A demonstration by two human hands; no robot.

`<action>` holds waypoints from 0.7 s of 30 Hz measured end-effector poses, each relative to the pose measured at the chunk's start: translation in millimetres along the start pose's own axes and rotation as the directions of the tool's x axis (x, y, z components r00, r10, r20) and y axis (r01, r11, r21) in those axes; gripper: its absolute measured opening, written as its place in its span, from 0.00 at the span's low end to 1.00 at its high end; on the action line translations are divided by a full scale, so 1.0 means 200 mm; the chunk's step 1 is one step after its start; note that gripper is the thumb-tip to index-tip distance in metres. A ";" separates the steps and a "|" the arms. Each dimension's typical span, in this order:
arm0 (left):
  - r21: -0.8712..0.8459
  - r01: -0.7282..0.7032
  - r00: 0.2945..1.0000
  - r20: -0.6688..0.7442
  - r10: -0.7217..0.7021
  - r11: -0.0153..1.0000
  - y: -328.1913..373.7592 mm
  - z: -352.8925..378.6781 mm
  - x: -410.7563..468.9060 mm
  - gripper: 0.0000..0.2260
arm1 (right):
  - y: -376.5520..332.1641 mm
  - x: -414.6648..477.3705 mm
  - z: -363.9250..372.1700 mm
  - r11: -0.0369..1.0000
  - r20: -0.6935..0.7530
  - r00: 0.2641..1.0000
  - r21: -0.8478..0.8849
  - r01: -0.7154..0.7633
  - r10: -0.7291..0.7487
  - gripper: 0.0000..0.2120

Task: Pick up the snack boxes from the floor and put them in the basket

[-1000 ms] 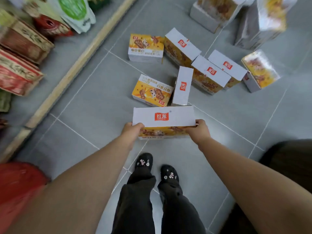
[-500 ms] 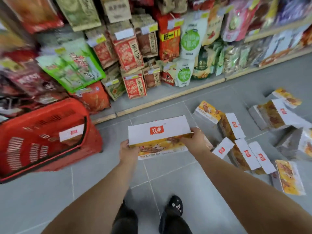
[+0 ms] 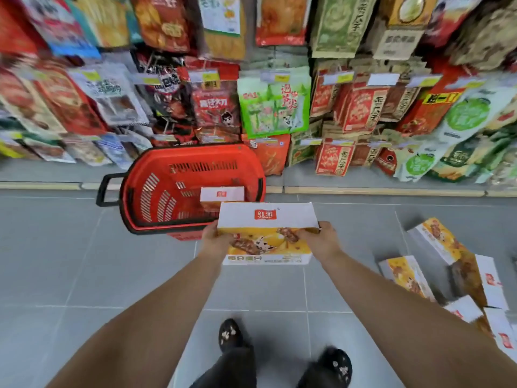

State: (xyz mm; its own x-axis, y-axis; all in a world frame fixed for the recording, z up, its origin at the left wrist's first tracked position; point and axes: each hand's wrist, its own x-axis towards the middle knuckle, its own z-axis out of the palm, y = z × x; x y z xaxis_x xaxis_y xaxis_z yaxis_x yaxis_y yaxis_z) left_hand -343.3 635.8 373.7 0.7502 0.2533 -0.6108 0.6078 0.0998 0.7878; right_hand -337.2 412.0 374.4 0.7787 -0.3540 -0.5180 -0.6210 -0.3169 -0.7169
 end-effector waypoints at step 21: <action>0.065 0.036 0.995 -0.098 -0.029 0.997 0.58 -0.62 1.02 0.18 | -0.82 0.66 0.99 0.984 0.124 0.977 -0.031 0.177 -0.171 0.13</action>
State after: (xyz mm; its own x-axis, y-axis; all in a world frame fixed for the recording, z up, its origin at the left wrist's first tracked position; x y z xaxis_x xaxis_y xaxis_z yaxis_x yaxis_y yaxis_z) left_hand -151.5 819.0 350.6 0.7029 0.3430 -0.6231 0.6499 0.0461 0.7586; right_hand -114.2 590.4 331.6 0.8786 -0.1821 -0.4414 -0.4762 -0.4014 -0.7823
